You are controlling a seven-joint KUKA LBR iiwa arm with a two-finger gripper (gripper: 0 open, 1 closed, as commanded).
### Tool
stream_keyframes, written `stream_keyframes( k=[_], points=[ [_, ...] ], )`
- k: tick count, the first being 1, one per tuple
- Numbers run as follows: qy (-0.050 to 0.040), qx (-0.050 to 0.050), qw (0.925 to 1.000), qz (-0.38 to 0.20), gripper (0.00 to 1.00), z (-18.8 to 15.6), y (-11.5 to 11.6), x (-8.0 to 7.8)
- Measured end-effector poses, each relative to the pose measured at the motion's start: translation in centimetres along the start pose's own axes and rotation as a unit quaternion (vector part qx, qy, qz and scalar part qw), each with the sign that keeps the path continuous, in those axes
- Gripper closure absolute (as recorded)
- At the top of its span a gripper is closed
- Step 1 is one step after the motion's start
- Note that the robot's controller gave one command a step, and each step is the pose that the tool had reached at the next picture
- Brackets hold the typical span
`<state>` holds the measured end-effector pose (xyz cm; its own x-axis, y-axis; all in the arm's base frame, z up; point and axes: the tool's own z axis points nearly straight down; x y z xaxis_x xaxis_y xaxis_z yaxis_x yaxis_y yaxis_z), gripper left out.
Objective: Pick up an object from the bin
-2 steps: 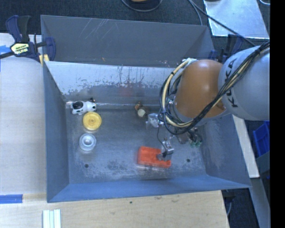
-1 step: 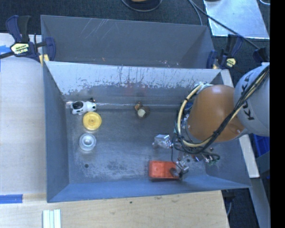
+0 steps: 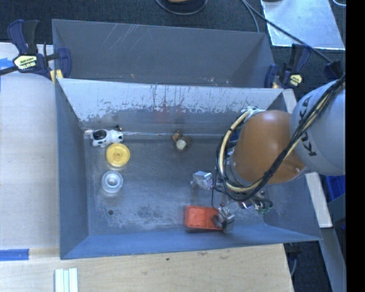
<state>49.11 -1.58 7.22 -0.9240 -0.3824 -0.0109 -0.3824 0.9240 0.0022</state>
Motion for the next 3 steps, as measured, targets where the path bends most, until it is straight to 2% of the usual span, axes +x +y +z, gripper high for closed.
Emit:
stream_keyframes(
  k=[1, 2, 3],
  points=[
    [-0.0050, 0.003, 0.9998, -0.018, 0.00, 0.0, 1.5, 0.0],
    [-0.0055, 0.003, 0.9980, 0.063, 0.00, 0.0, 1.3, 0.0],
    [-0.0097, 0.005, 0.9961, 0.088, 0.00, 0.1, 2.8, -1.2]
  ],
)
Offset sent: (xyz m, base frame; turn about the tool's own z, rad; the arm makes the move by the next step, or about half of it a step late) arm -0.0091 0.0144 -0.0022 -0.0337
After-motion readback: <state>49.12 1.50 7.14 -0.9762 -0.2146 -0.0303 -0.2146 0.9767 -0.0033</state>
